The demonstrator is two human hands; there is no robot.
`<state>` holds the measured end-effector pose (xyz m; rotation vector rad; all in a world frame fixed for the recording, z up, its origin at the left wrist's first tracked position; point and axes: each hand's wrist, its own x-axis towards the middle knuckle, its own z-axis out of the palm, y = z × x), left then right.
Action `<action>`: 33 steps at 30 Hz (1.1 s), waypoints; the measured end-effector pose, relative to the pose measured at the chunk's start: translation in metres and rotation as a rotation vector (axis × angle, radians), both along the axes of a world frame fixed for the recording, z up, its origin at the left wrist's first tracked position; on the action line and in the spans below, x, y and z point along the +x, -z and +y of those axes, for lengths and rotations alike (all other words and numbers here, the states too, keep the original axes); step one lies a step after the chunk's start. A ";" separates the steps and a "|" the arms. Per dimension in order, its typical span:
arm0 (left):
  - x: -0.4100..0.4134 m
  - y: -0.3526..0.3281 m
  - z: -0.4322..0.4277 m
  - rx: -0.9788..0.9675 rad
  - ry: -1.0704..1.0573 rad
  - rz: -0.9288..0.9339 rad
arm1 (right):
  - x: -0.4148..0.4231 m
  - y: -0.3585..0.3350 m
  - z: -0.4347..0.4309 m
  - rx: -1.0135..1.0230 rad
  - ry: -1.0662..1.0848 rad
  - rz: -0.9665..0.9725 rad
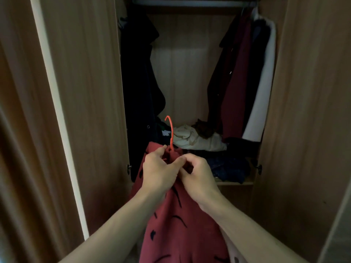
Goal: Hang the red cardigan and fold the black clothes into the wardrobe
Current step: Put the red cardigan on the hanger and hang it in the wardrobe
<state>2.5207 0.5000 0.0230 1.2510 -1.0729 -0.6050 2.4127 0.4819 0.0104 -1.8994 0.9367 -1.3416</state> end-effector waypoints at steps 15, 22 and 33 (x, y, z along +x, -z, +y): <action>0.064 -0.002 0.007 0.202 0.116 0.050 | -0.015 -0.006 -0.031 -0.345 0.050 0.184; 0.072 -0.018 0.019 0.170 0.307 -0.226 | -0.018 -0.001 -0.065 -0.440 -0.177 0.561; 0.077 -0.042 0.015 0.002 -0.064 -0.669 | -0.015 -0.006 -0.062 -0.480 -0.084 0.117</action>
